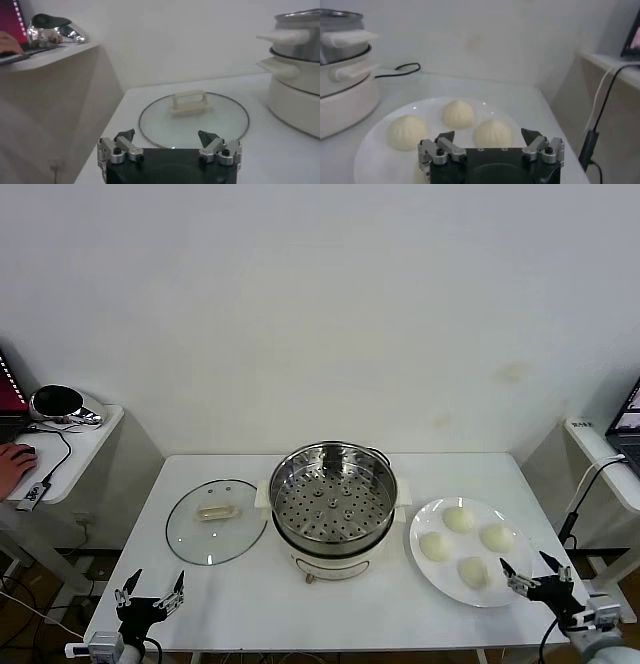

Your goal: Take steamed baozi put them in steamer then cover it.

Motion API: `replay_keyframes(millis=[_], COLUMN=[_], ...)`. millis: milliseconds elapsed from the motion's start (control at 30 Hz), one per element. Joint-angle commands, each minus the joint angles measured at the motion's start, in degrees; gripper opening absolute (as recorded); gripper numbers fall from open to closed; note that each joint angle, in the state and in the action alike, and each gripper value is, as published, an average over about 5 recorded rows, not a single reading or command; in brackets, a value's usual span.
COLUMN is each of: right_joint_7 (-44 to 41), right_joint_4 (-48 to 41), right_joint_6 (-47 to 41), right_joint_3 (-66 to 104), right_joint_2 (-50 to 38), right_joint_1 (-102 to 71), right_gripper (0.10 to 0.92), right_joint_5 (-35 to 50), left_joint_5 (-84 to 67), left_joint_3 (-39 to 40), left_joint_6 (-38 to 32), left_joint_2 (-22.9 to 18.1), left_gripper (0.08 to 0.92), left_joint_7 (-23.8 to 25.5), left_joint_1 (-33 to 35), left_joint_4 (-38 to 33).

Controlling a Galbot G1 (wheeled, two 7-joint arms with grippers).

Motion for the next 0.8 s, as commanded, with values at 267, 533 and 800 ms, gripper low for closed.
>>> replay_keyframes(millis=[267, 533, 800], right_joint_7=[-37.8, -50.4, -55.0], right_joint_4=[-5.1, -13.9, -26.0], right_joint_6=[-4.9, -3.1, 3.7], right_joint_3=[-2.9, -31.2, -60.0], right_joint_2=[-14.4, -22.1, -17.7], right_joint_1=[23.0, 50.4, 74.3], right_gripper=[0.823, 0.823, 0.823], right_joint_5=[-28.2, -40.6, -44.7], left_joint_5=[1.1, 1.3, 1.9], left_joint_3=[0.8, 1.2, 0.8], left_joint_6=[0.1, -0.3, -0.9], left_joint_2=[0.4, 0.1, -0.7], left_gripper=[0.823, 0.823, 0.823], left_joint_7=[0.3, 0.3, 0.1], left_joint_1=[0.6, 1.5, 2.9], left_joint_4=[-1.7, -3.2, -3.9])
